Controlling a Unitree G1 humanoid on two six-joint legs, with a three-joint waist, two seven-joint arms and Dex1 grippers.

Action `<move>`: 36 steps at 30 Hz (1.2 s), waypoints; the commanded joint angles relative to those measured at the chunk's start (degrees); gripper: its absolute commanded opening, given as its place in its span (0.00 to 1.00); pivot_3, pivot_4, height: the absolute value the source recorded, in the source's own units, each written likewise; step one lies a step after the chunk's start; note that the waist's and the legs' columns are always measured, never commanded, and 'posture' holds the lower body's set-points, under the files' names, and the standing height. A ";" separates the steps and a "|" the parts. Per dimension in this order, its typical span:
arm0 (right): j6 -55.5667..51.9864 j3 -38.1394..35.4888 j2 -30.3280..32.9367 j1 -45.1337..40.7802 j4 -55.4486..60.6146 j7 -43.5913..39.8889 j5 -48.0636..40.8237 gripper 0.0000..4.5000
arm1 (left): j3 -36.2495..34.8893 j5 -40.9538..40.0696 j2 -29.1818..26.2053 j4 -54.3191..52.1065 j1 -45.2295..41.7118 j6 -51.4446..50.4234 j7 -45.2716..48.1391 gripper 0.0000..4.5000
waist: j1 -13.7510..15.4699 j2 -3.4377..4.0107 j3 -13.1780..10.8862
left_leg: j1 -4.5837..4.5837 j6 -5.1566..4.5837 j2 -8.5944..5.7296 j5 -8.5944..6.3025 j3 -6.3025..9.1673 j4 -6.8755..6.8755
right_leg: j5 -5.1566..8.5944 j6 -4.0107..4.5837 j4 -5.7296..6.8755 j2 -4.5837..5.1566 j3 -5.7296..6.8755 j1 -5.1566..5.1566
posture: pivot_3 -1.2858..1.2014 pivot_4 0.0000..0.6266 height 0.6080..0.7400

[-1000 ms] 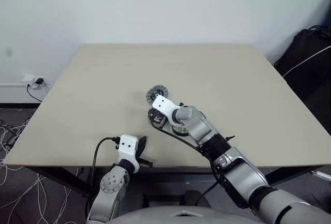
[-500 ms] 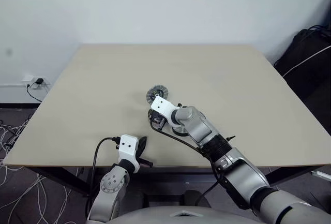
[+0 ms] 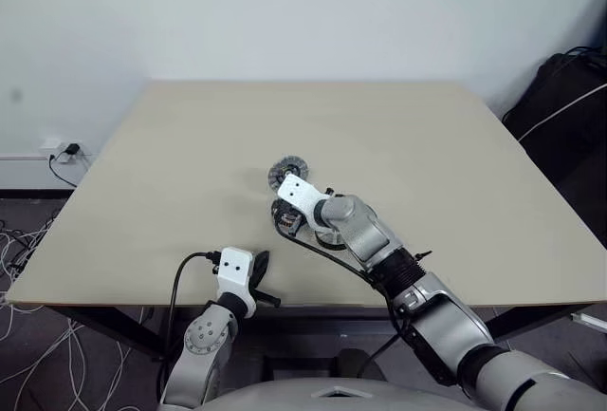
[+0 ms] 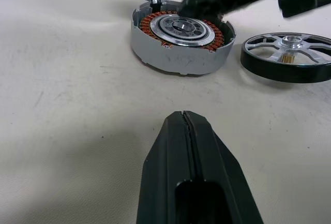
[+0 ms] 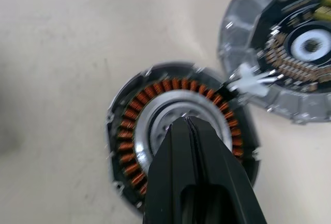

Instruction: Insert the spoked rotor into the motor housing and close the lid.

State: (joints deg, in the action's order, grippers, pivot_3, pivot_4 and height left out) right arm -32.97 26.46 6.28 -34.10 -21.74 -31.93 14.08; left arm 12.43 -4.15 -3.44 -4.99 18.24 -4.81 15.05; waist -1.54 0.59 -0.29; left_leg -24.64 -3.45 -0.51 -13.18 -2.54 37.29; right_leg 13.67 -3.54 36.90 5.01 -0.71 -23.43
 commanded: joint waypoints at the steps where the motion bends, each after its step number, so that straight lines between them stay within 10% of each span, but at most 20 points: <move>1: 0.68 -1.65 -0.27 -1.45 1.17 1.20 -0.39 0.00 | 0.62 -0.33 0.50 -1.49 -0.71 0.27 0.16 0.00 | 0.00 0.00 0.00 | 0.00 0.00 0.00 0.00 0.00 0.00 | 0.00 0.00 0.00 0.00 0.00 0.00 | 0.52 0.00 1.00; 36: 1.87 0.37 -0.10 -0.79 -1.30 0.68 0.22 0.00 | 0.16 -0.49 0.58 -1.15 -0.61 0.26 0.30 0.00 | -0.02 0.00 0.00 | 0.01 0.00 0.00 0.00 0.00 0.00 | 0.00 0.00 0.00 -0.07 -0.01 0.00 | 0.52 0.00 1.00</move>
State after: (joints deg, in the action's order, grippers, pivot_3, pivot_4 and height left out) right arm -32.57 27.11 6.27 -34.49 -24.91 -31.26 14.37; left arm 12.32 -4.18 -3.02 -4.99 18.16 -4.80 15.07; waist -1.56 0.59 -0.29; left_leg -24.63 -3.45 -0.51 -13.18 -2.54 37.30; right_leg 13.67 -3.54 36.91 4.95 -0.72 -23.43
